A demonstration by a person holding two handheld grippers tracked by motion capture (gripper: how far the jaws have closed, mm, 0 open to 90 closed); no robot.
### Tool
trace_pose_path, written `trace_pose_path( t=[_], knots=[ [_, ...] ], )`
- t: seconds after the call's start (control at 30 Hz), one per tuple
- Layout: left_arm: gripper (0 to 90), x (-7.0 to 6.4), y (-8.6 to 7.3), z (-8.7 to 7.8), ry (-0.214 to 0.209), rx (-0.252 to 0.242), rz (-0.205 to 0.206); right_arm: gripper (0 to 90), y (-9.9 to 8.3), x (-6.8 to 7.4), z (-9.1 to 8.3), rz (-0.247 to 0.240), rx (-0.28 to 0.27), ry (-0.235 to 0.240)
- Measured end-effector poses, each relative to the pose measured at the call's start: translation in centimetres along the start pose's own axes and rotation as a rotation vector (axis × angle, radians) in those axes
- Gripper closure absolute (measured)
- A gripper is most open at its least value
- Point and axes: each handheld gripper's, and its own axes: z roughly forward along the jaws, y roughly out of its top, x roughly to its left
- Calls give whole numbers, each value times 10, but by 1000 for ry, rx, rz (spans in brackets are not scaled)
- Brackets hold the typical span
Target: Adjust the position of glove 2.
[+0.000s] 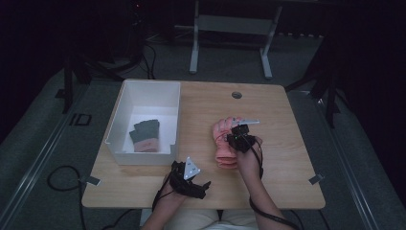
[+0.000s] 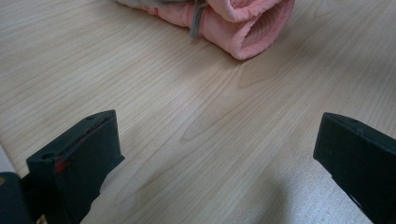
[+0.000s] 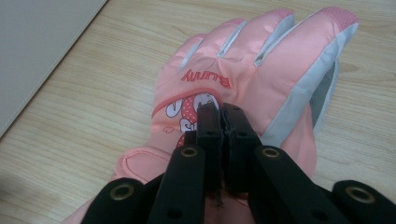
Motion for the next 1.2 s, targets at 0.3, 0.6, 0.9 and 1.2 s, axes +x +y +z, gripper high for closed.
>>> trace_pose_path(
  t=[0.3, 0.6, 0.9, 1.2],
  knots=[
    [5, -5, 12, -9, -19, -51, 6, 810, 9, -4, -20, -9, -43, 47],
    [11, -9, 64, -29, -49, -107, -4, 665, 18, -38, -50, -42, -102, 35],
    [34, 20, 126, -1, 16, -88, -15, 591, 27, -43, -42, -78, -116, 93],
    [37, 45, 147, 43, 20, -30, -55, 549, 8, -41, -8, -100, -39, 102]
  ],
)
